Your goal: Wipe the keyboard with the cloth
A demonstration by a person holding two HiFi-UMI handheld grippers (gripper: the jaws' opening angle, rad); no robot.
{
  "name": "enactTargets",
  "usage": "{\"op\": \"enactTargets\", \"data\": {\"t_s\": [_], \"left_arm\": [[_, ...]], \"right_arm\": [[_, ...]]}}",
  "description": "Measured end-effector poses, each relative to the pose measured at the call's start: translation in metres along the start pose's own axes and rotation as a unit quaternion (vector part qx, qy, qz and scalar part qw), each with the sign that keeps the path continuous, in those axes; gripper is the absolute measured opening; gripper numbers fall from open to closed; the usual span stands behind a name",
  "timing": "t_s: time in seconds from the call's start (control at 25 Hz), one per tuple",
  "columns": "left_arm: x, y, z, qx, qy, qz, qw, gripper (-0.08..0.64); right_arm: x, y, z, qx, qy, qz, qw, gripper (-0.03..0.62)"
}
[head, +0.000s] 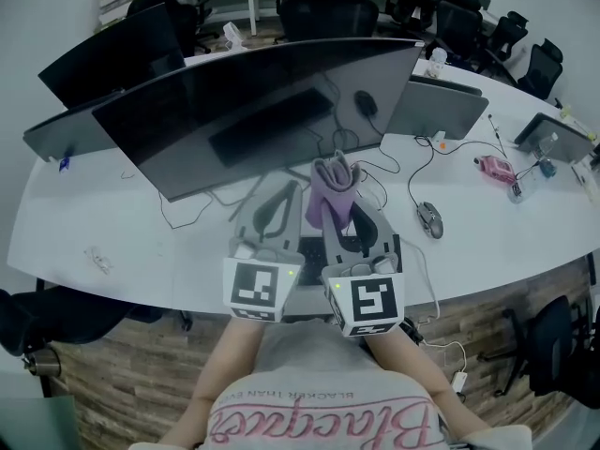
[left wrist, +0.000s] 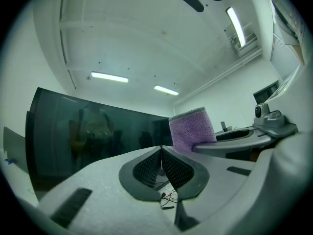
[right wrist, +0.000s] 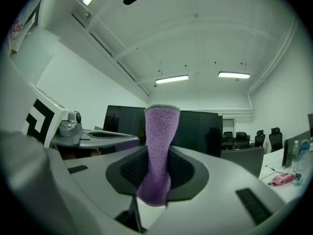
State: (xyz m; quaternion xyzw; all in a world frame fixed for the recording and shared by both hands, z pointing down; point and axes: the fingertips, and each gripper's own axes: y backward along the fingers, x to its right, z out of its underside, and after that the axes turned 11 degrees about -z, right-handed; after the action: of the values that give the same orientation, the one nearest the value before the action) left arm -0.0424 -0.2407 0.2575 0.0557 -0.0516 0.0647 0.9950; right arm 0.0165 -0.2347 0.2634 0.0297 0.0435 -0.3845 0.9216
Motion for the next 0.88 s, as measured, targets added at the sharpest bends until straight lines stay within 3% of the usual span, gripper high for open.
{"op": "enactTargets", "data": {"t_s": [0.88], "left_arm": [[0.012,0.002,-0.007,0.009,0.012,0.019,0.9997,0.005]], "right_arm": [[-0.004,0.01,0.001,-0.02,0.005,0.007,1.0,0.087]]}}
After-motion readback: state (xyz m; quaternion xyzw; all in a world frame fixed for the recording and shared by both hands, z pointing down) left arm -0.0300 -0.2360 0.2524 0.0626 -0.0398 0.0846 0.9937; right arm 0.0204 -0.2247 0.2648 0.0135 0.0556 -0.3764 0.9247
